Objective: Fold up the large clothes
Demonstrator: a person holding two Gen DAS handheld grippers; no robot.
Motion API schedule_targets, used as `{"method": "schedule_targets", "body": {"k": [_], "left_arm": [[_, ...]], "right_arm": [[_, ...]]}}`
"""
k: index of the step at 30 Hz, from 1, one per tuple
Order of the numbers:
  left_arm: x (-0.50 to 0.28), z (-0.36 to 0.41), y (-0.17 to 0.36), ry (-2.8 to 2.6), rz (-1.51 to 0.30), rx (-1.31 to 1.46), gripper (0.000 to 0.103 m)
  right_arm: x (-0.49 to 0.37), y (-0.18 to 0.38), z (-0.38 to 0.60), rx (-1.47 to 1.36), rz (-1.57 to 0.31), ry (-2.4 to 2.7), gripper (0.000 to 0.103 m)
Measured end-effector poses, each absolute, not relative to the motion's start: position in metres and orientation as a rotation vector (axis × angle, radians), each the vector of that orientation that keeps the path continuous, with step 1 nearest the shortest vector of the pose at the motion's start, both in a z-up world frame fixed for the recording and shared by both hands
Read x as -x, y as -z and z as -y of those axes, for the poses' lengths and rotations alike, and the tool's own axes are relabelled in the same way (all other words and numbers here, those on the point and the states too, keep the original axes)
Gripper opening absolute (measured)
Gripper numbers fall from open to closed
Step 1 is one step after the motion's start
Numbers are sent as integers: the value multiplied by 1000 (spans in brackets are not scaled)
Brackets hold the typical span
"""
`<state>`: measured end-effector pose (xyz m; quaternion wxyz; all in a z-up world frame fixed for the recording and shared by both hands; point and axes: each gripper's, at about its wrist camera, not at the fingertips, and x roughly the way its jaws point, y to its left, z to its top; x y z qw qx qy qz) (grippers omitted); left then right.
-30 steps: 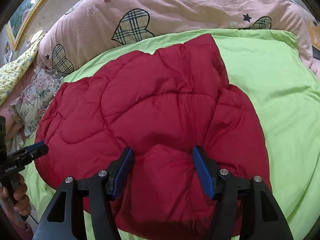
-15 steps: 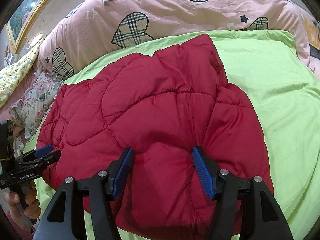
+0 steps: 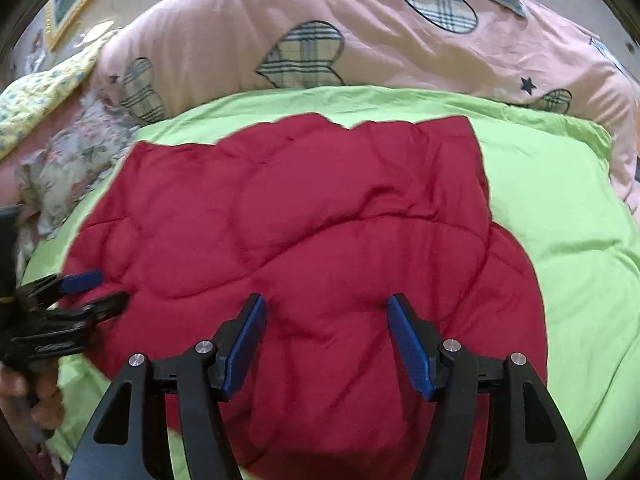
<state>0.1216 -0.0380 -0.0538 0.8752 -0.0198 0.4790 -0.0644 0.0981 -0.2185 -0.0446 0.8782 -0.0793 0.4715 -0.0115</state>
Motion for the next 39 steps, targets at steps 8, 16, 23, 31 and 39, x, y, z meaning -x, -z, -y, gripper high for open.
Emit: {"method": "schedule_targets", "body": {"k": [8,16,23,31,39], "left_arm": [[-137,30,27,-34,-975,44,78],[-159,31,45,-129,-1023,78,80],[-160,32,54,-120,-1013,47,83],[-154,21,56,-56,-1044,71,94],[-139,18,48,-25,-996,52,94]], "right_arm": [[-99,53,258,39,-920,16,63],[-99,47,271,23,-862,4,63],[-97,45,276,12,-854,28,63],[-90,39,279,-4,-838,108,66],[-84,29,267,37,-836,150,66]]}}
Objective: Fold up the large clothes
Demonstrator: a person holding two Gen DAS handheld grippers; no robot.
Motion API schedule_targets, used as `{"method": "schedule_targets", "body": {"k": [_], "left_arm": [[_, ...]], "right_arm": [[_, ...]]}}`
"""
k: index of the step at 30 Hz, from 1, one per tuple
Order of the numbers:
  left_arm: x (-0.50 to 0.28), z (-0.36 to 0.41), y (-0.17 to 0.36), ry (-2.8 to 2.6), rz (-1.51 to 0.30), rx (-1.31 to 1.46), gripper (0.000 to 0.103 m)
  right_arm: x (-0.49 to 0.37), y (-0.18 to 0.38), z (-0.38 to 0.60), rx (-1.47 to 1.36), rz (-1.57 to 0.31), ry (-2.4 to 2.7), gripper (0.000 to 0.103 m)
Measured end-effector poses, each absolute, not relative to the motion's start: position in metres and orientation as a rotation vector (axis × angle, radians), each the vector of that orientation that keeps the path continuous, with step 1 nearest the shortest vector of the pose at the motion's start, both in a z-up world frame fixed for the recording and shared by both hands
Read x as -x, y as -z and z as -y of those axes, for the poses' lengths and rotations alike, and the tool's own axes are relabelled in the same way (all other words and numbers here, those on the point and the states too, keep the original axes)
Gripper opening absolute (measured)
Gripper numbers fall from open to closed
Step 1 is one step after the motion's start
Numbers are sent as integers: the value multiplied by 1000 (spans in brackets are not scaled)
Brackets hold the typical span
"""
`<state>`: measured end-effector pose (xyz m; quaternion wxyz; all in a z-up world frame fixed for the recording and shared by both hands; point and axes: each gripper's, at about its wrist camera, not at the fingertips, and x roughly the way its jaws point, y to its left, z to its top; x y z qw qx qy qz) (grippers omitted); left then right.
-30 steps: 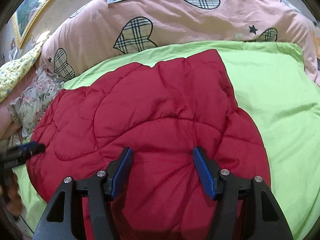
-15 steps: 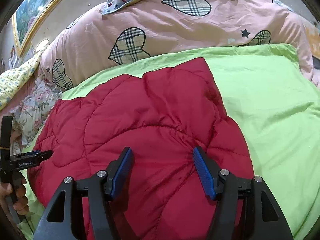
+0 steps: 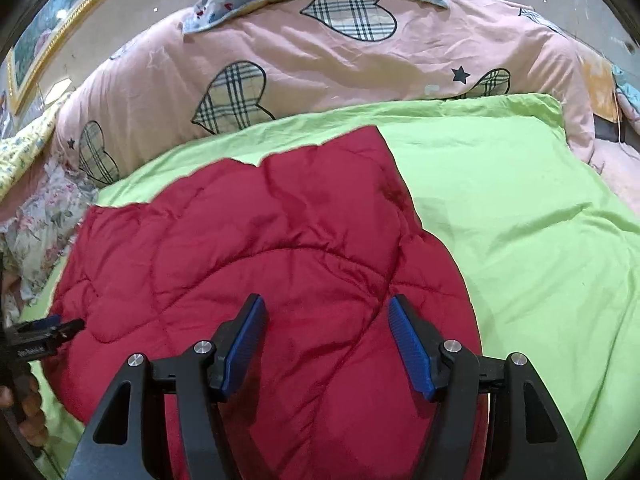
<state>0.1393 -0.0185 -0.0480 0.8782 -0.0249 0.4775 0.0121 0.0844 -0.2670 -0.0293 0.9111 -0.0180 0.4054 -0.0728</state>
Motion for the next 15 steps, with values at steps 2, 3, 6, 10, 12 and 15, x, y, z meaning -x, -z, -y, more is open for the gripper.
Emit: {"method": "schedule_targets", "body": {"k": [2,3,6,10,12,15], "left_arm": [[-129,19,41,-12,-971,41,94],[-125,20,39,-3,-966,38,94],[-114,25,32,21,-944,13,94],[-107,37,24,35,-937,-36,95],[-109,41,25,20,-947,-63,96],[-114,42,34,15,-971,-79,97]], "right_arm": [[-75,21,263,15,-831,139,66],[-71,18,258,11,-834,124,66],[-63,12,234,37,-866,53,68],[-64,14,209,82,-913,-6,69],[-67,18,200,99,-937,-12,69],[-72,23,196,105,-956,1,69]]}}
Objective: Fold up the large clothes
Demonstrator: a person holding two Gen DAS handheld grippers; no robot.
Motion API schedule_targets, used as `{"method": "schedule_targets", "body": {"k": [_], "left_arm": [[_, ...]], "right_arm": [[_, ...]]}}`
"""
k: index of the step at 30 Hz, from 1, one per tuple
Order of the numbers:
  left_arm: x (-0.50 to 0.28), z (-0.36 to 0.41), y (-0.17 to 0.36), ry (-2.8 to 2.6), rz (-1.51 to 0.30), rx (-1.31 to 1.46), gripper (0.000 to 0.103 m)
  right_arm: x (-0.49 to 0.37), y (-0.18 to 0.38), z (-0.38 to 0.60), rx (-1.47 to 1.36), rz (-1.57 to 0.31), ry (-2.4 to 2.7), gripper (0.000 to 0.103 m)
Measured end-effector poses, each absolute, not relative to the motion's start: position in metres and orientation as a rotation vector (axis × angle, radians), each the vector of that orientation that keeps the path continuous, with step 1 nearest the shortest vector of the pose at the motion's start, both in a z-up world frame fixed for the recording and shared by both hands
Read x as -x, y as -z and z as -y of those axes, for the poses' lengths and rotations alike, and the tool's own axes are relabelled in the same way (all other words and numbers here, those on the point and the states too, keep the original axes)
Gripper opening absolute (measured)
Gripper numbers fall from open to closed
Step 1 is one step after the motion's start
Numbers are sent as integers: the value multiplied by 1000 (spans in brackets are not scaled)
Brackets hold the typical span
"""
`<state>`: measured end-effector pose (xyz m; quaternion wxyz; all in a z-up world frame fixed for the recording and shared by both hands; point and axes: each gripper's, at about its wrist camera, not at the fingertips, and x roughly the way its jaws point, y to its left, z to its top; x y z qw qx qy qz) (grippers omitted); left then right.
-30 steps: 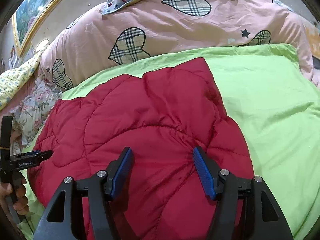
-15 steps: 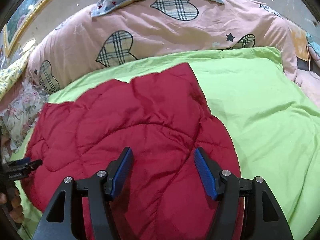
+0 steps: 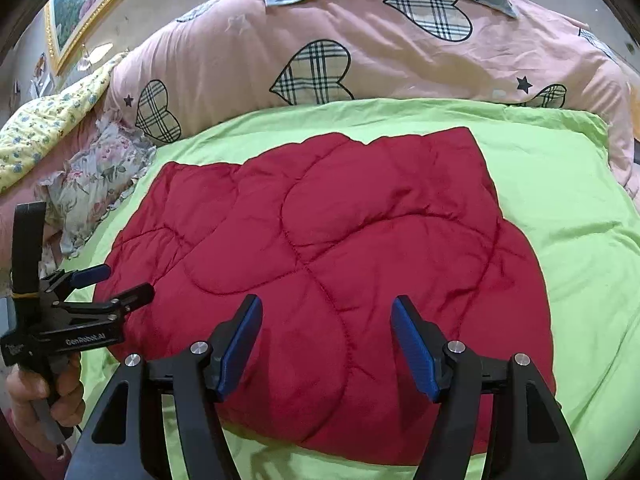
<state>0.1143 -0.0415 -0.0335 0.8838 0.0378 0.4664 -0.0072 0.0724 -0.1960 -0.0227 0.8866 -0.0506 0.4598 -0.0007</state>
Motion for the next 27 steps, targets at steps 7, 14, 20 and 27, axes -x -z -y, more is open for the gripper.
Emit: {"method": "schedule_targets", "body": {"k": [7,14,20,27], "left_arm": [[-129,39,39,20,-972,-66,102],[-138,38,45,16,-963,-61,103],[-152,39,46,8,-954,-57,103],[-166,44,57,-15,-952,-90,103]], "right_arm": [[-78,34,199,130,-1002,50,74],[-97,44,200,154,-1014,61,77],[-117,54,213,144,-1017,86,79],[-126,61,223,130,-998,97,81]]}}
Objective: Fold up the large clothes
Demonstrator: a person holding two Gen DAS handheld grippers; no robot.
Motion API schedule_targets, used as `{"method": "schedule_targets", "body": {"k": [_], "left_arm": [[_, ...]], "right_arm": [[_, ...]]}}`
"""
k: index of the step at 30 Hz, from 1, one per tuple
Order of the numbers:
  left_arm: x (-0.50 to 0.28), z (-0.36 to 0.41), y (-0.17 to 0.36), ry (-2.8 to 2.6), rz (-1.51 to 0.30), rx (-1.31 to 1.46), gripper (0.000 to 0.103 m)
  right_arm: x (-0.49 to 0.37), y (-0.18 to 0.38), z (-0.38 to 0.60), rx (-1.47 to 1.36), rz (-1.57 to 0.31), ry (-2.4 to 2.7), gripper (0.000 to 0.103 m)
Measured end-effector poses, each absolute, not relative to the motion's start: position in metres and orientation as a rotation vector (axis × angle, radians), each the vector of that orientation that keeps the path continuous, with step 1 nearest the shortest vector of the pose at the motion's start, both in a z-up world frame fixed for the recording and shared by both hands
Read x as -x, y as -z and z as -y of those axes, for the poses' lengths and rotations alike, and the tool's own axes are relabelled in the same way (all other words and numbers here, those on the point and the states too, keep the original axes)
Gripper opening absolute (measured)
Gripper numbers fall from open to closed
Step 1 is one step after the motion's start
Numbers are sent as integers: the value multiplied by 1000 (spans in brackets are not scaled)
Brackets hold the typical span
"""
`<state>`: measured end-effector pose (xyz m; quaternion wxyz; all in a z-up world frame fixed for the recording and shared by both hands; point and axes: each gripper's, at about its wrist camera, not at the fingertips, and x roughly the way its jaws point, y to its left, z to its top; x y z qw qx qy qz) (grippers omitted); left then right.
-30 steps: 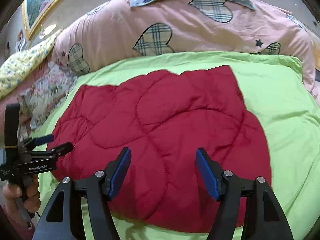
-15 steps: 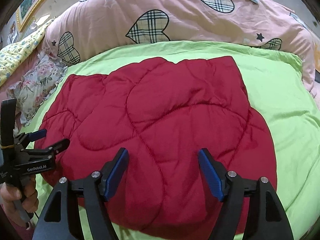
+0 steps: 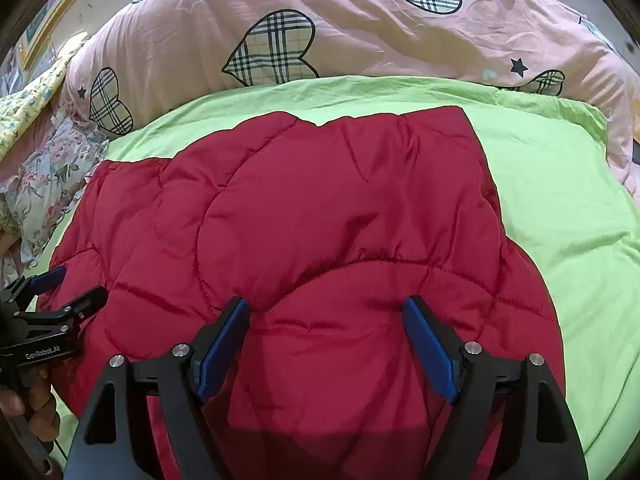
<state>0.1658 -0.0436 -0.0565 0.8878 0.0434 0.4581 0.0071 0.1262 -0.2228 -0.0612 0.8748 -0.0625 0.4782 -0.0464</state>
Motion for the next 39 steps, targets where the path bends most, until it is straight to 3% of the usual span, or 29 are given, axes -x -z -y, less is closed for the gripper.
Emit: {"method": "schedule_targets", "body": {"k": [17,23,26,28,30,32,33,35,39], "left_arm": [[-170,38,57,3,-951,-82,102],[-141,-7,17,-58,-815,5,102],[-149,-37,20,-140,-837,46,102],[-167,-50,42,-104,-937,98,99],[-181,-57,66,-3,-1019,195,82],[-184,-54,68,22,-1013,222,73],[-184,-51,64,31,-1009,211,63],[-185,-41,52,59,-988,187,51],[-194,-39,58,60,-998,160,48]], "right_arm": [[-103,24,217,138,-938,73,81],[-106,24,266,78,-944,203,82],[-111,32,279,32,-973,190,82],[-116,39,280,10,-983,161,75],[-118,42,277,6,-998,143,34],[-120,41,276,-11,-1006,128,17],[-119,39,276,-14,-1007,121,13],[-119,32,273,-16,-1000,104,10],[-120,23,270,-24,-968,97,9]]}}
